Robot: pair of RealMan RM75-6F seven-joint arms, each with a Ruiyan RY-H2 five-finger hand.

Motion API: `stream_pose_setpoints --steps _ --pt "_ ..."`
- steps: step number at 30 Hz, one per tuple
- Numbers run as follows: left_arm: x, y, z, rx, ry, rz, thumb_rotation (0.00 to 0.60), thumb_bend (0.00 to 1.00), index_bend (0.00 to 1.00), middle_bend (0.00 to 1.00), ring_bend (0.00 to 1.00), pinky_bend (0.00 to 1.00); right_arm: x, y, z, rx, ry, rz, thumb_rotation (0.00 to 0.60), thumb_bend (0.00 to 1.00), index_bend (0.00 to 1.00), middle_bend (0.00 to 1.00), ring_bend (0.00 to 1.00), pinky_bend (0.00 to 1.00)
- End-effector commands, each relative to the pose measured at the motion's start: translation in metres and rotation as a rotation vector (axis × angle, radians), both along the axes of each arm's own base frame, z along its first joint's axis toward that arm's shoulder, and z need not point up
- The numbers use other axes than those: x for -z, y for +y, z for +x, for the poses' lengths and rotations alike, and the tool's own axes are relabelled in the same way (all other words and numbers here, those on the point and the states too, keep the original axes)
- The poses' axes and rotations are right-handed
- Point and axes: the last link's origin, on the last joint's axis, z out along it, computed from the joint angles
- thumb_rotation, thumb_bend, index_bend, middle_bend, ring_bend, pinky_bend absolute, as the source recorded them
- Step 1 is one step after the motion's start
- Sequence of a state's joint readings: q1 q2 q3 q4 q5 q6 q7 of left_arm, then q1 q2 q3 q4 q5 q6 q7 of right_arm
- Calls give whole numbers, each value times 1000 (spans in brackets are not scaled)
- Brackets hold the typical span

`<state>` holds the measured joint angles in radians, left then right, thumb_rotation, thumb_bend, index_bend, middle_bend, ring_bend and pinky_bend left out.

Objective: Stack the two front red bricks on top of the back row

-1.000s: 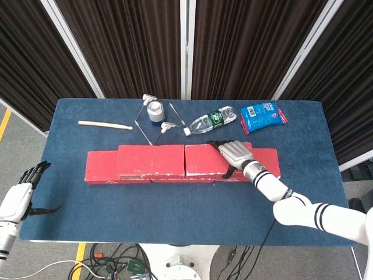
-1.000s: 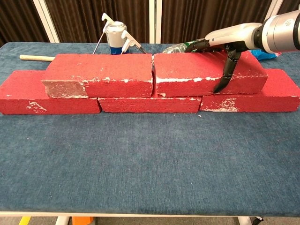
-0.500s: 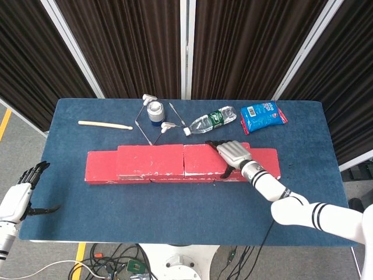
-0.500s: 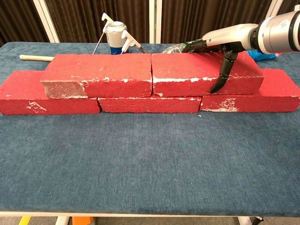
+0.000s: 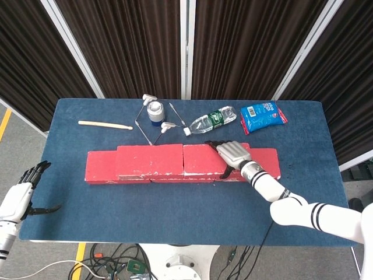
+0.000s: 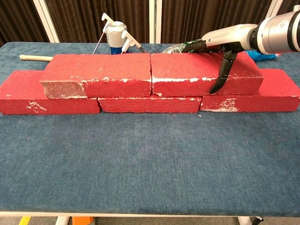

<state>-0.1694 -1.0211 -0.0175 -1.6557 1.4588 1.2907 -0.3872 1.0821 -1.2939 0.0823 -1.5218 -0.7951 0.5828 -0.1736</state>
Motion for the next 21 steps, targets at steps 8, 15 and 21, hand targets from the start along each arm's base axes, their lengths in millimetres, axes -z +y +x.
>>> stream_pose_setpoints --steps 8,15,21 --pt "0 0 -2 -3 -2 0 600 9 9 0 0 0 1 1 2 -1 -2 2 600 97 0 168 167 276" --pt "0 -1 -3 -5 -3 -2 600 9 9 0 0 0 2 3 4 -2 -2 2 600 97 0 168 167 276" --pt "-1 -1 -3 -4 -4 -1 600 9 9 0 0 0 2 4 4 1 -2 -3 600 97 0 167 167 276"
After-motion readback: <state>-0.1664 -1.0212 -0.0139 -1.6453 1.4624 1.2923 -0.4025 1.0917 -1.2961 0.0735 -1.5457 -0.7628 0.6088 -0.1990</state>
